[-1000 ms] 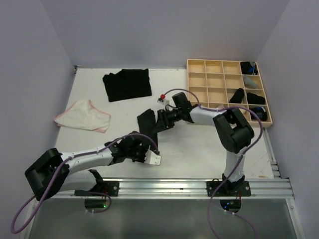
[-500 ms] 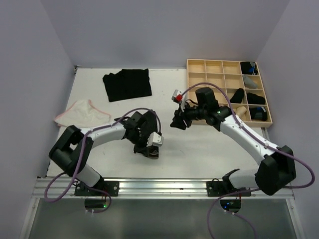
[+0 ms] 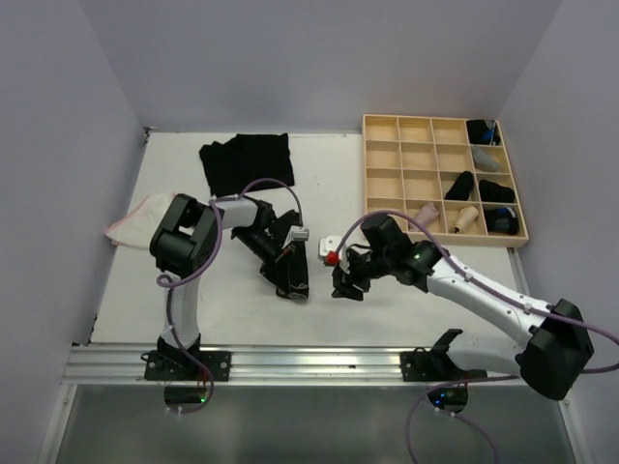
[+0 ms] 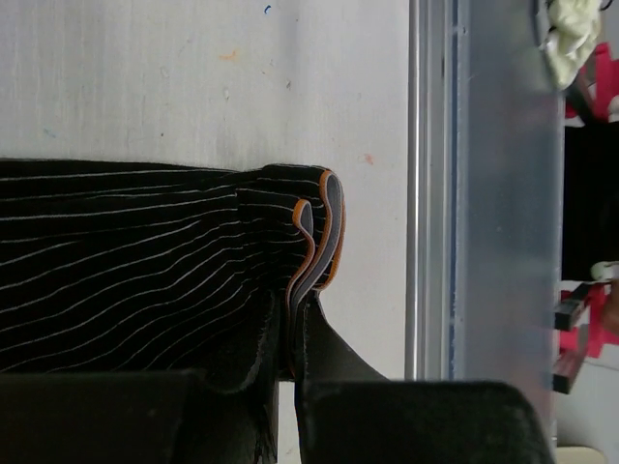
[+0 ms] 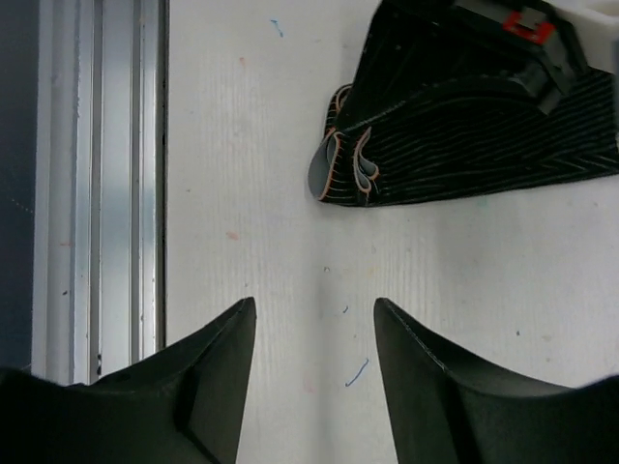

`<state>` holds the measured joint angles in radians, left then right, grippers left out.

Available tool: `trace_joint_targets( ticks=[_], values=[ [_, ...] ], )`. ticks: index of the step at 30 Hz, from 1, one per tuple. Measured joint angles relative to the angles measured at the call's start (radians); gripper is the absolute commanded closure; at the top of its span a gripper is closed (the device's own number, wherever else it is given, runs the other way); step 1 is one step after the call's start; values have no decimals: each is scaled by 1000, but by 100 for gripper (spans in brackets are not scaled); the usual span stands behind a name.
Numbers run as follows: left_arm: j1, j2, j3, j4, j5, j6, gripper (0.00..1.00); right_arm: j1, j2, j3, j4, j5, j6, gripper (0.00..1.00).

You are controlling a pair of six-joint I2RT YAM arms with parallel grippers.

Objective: Roll the underwear

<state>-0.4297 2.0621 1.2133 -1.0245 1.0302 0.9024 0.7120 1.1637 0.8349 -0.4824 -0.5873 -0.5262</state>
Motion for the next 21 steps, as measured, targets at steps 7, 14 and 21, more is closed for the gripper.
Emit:
trace_joint_targets(
  ticks=[7, 14, 21],
  values=[
    [31, 85, 50, -82, 55, -2, 99, 149, 201, -13, 182, 89, -4, 36],
    [38, 119, 71, -103, 70, -31, 97, 238, 337, -13, 331, 133, -14, 30],
    [43, 131, 72, -103, 82, -55, 93, 280, 430, -12, 467, 208, -21, 35]
  ],
)
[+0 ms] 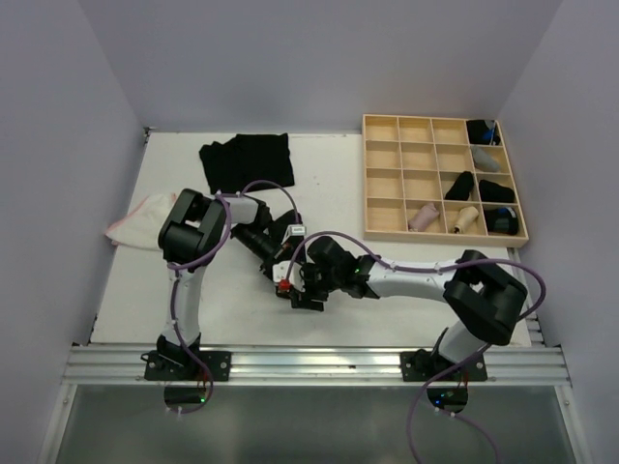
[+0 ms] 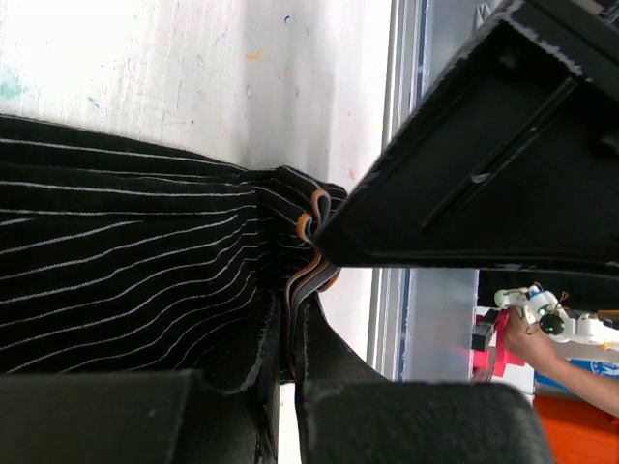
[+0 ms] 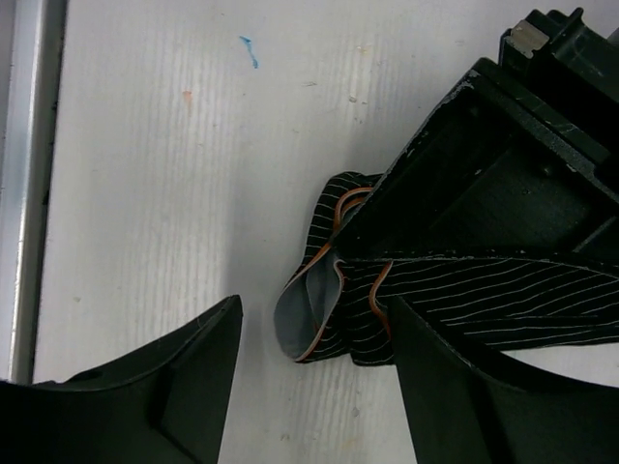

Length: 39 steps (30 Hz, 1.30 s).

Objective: Roll the underwear

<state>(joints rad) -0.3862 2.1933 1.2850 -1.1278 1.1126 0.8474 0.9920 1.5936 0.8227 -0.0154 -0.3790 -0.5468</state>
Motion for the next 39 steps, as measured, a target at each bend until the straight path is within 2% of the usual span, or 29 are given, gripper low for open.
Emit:
trace_joint_targets(
  ticks=[6, 8, 10, 11, 12, 13, 16, 19, 24, 28, 32, 36, 39],
  values=[
    [5, 2, 0, 0, 2, -1, 91, 0, 72, 2, 67, 41, -24, 40],
    [5, 2, -2, 2, 4, -2, 91, 0, 92, 2, 77, 48, -34, 48],
    [6, 2, -4, 3, 6, -3, 91, 0, 106, 2, 85, 48, -43, 60],
    [7, 2, -6, 4, 7, -4, 91, 1, 112, 2, 93, 49, -46, 73],
    [7, 2, -8, 4, 7, -7, 91, 1, 115, 4, 100, 48, -48, 78],
    [8, 2, -10, 5, 7, -10, 91, 0, 115, 7, 103, 44, -44, 88],
    [18, -1, -27, 13, 10, -26, 84, -1, 116, 8, 107, 28, -38, 100],
    [34, -34, -75, 52, 10, -55, 74, -3, 128, 12, 121, -11, -24, 100],
    [76, -181, -195, 159, -35, -98, 60, -7, 177, 49, 146, -113, 21, 100],
    [115, -337, -243, 265, -82, -128, 57, -24, 206, 60, 166, -204, 86, 100],
    [174, -573, -300, 405, -132, -185, 57, -61, 235, 75, 164, -310, 169, 100],
    [227, -840, -406, 529, -214, -209, 57, -122, 303, 121, 158, -439, 304, 100],
    [230, -1017, -526, 597, -299, -171, 57, -165, 387, 189, 149, -544, 436, 100]
  ],
)
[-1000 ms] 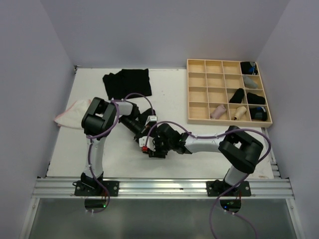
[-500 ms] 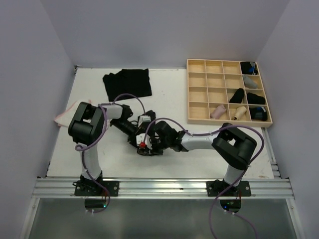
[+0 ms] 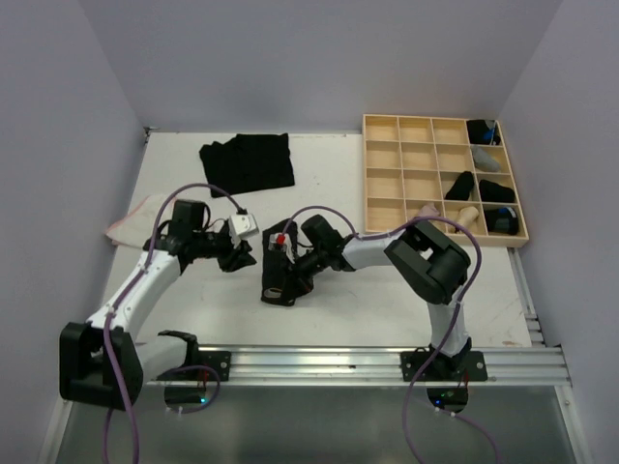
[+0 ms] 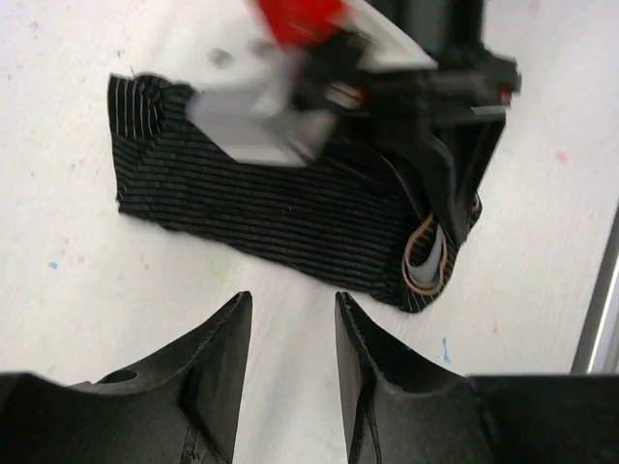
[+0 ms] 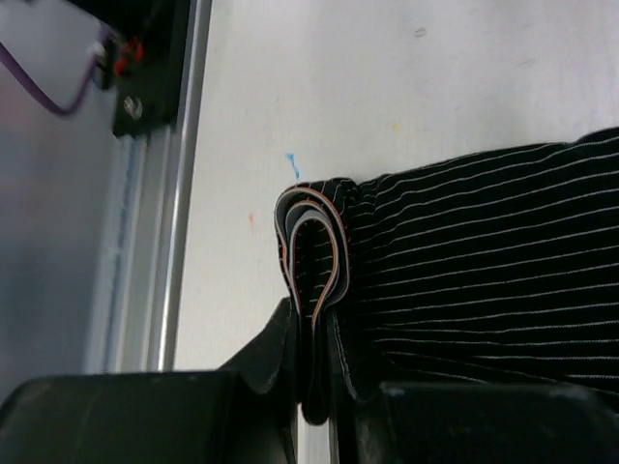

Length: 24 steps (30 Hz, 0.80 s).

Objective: Roll the underwear

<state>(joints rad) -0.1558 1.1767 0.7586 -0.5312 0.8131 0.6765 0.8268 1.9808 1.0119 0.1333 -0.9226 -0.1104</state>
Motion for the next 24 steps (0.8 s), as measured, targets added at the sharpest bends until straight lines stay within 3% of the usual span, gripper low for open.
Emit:
trace_joint_targets(
  ticks=[5, 11, 15, 24],
  values=[
    [-27, -228, -201, 12, -107, 166, 57, -41, 127, 99, 19, -125, 232, 100],
    [-255, -419, -356, 51, -224, 292, 55, -73, 211, 121, 107, -222, 457, 100],
    [-364, -401, -379, 103, -269, 336, 55, -81, 245, 143, 119, -259, 531, 100],
    [-483, -264, -409, 224, -348, 393, 53, -83, 278, 211, 16, -276, 556, 100]
  ],
)
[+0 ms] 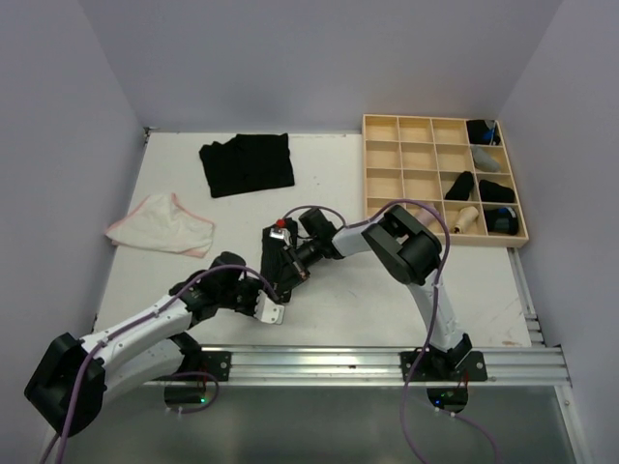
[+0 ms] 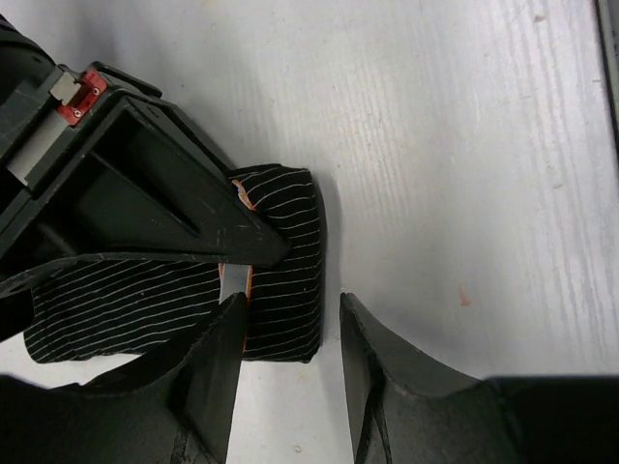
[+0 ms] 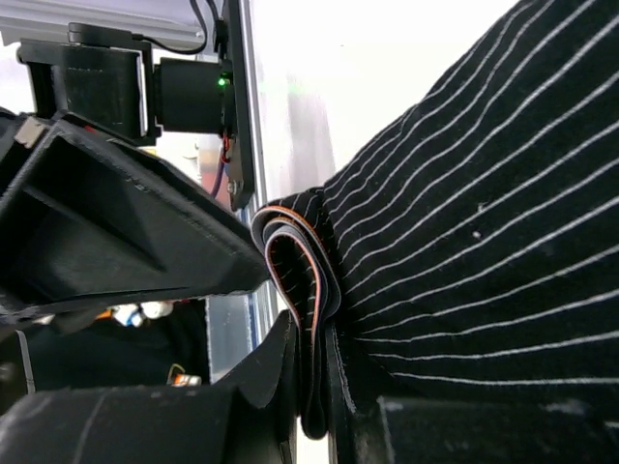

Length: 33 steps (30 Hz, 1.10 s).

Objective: Roll the underwear

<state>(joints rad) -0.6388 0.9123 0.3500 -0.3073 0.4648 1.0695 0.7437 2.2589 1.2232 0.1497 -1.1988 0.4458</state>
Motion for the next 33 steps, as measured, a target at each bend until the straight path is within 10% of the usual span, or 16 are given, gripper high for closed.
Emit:
trace_joint_targets(
  ticks=[12, 16, 20, 33],
  values=[
    [-34, 156, -20, 152, -104, -11, 76, -5, 20, 47, -94, -5, -2, 98],
    [-39, 230, 27, 129, -107, -11, 100, -8, 20, 59, -123, 2, -12, 66],
    [-38, 336, 127, 80, -107, 0, 100, -50, 14, 98, -203, -3, -34, 43],
    [-35, 491, 307, -121, -35, 68, 100, -394, -130, 372, -620, 274, -426, 45]
  ],
)
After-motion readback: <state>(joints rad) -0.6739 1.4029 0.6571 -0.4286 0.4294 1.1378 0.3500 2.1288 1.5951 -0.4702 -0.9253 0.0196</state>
